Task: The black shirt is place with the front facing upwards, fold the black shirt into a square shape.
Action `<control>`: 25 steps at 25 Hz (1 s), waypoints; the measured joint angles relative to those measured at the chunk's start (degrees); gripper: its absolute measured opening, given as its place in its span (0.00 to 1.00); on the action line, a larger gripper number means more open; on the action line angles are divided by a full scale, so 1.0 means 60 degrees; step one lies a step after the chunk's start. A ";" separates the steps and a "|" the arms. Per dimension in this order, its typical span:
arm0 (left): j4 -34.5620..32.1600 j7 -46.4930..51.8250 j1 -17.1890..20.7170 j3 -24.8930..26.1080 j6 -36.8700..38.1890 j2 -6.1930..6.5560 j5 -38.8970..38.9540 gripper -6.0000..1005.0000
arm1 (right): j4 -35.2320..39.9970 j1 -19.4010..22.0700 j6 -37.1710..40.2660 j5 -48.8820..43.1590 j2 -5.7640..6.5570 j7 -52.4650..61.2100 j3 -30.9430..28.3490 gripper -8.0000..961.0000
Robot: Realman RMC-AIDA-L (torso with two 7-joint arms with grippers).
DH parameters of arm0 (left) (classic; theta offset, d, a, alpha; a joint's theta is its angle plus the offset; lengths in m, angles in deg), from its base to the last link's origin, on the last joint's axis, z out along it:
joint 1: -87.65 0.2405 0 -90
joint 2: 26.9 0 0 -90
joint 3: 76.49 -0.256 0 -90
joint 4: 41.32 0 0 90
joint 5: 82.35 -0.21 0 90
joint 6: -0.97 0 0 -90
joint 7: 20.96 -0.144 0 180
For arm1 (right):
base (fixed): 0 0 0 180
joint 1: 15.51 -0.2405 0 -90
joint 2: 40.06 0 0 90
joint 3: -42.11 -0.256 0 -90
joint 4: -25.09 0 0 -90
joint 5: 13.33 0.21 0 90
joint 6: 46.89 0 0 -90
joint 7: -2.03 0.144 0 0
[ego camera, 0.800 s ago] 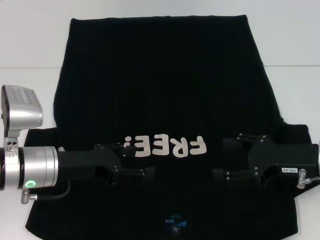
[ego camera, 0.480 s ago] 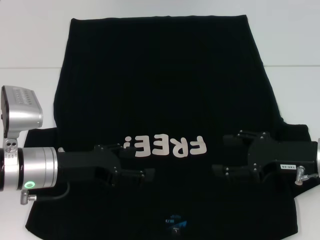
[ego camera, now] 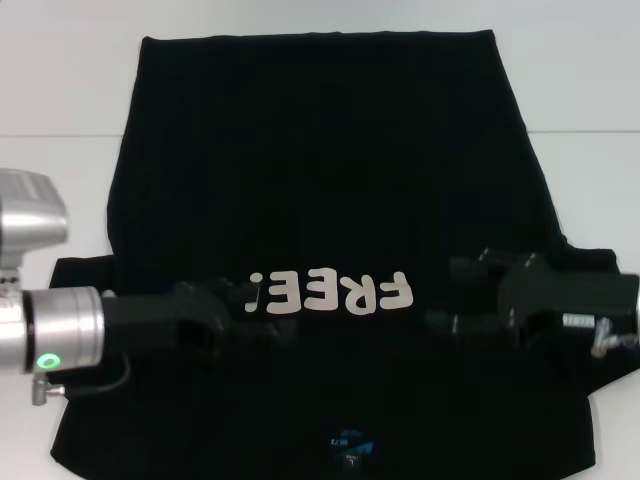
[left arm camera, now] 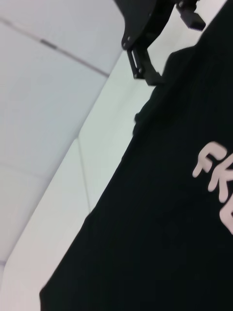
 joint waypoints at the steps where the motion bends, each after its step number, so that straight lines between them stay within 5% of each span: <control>1: 0.0000 0.0175 0.0006 0.0113 -0.0023 0.0015 0.0002 0.91 | 0.0000 0.0024 -0.0050 0.0188 0.0016 0.0206 -0.0043 0.98; 15: -0.0073 0.5911 0.1121 0.2668 -0.0140 0.0966 -0.0013 0.90 | -0.0014 0.0114 -0.2404 0.0982 0.0097 0.5489 -0.0919 0.98; 25: 0.0123 0.7323 0.2013 0.3516 -0.0096 0.1242 -0.0055 0.90 | -0.0537 -0.0130 -0.2839 0.0985 0.0103 0.5892 -0.0971 0.98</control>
